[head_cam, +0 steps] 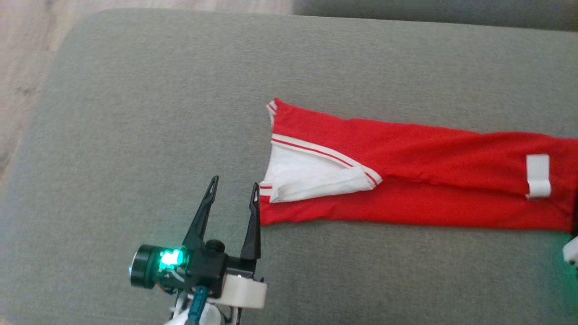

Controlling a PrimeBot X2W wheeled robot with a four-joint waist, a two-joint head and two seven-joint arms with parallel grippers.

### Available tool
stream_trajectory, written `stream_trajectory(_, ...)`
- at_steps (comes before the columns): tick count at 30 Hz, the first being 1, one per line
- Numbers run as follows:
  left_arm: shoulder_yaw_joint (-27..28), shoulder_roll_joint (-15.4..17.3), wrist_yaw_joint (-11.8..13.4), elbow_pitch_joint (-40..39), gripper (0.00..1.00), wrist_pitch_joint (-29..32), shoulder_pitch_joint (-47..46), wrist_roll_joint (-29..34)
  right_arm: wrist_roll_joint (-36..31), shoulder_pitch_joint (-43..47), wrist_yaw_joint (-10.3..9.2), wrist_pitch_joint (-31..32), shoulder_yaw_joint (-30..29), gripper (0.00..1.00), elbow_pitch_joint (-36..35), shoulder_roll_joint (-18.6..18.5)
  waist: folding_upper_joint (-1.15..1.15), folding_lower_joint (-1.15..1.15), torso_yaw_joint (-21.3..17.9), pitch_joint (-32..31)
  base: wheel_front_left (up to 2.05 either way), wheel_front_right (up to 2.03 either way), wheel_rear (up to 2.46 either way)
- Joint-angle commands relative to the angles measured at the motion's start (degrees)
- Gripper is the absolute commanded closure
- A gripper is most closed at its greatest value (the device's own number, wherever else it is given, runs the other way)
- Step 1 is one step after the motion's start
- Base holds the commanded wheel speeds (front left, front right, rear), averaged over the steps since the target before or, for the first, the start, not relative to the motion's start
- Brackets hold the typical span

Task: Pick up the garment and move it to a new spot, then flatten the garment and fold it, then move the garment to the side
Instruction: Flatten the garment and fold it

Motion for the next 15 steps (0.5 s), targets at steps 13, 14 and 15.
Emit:
stream_trajectory(13,11.63,-2.6,-5.12,-0.99,0.0,-0.54,5.49,7.13,5.95,-0.29,-0.04,12.19,3.71,1.0,0.52,-1.49,0.0,0.0,1.35,-1.32,0.0,0.0,0.0)
stream_trajectory(14,12.17,-2.8,-5.46,-0.94,0.0,-0.54,5.81,7.55,6.43,0.02,-0.04,11.79,3.99,1.0,-0.38,-1.98,0.0,0.0,1.02,-1.41,0.0,0.0,0.0)
stream_trajectory(15,12.7,-3.01,-5.82,-0.88,0.0,-0.54,6.12,7.93,6.9,0.25,-0.04,11.38,4.03,1.0,-1.19,-2.42,0.0,0.0,0.65,-1.52,0.0,0.0,0.0)
